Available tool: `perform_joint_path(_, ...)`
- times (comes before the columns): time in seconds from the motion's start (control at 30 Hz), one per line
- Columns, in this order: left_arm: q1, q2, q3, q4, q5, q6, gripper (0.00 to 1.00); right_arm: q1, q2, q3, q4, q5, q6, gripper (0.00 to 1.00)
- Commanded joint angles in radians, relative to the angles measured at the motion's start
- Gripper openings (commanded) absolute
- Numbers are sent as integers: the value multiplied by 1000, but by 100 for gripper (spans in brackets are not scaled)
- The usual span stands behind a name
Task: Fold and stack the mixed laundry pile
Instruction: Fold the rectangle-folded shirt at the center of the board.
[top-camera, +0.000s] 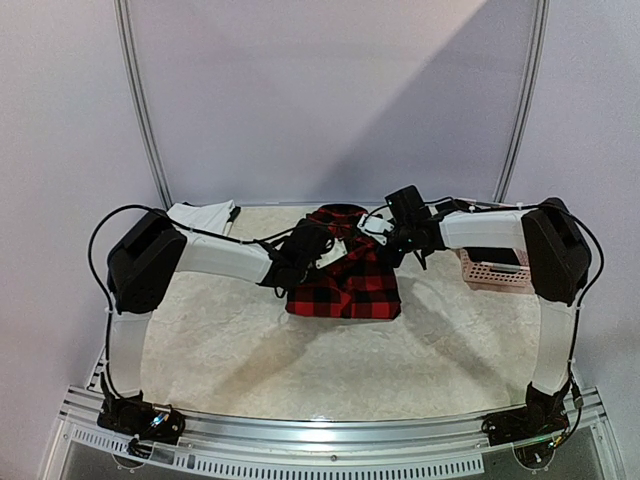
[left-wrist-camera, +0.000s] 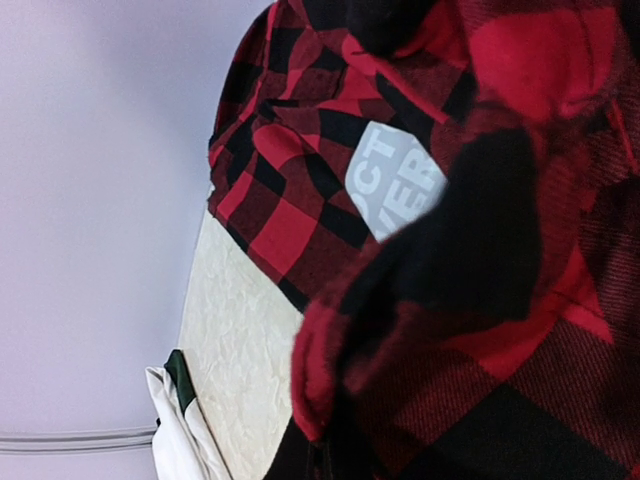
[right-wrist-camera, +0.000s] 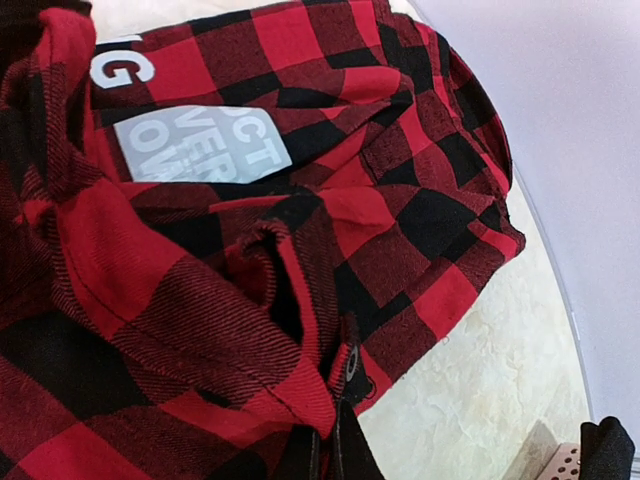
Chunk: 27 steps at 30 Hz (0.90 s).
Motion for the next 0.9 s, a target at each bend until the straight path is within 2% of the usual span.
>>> perform_joint_path(0.0,28,55,47,38,26,-17,0,-22,60,48,28,19,18,0)
perform_joint_path(0.37,37,120,103,114,0,-18,0,-58,105,82,24,52,56,0)
perform_joint_path(0.8,67,153,156,151,-55,-11,0,-88,175,201,14,80,71,0)
perform_joint_path(0.87,74,163,174,148,-52,-14,6,-93,195,223,8,74,68,0)
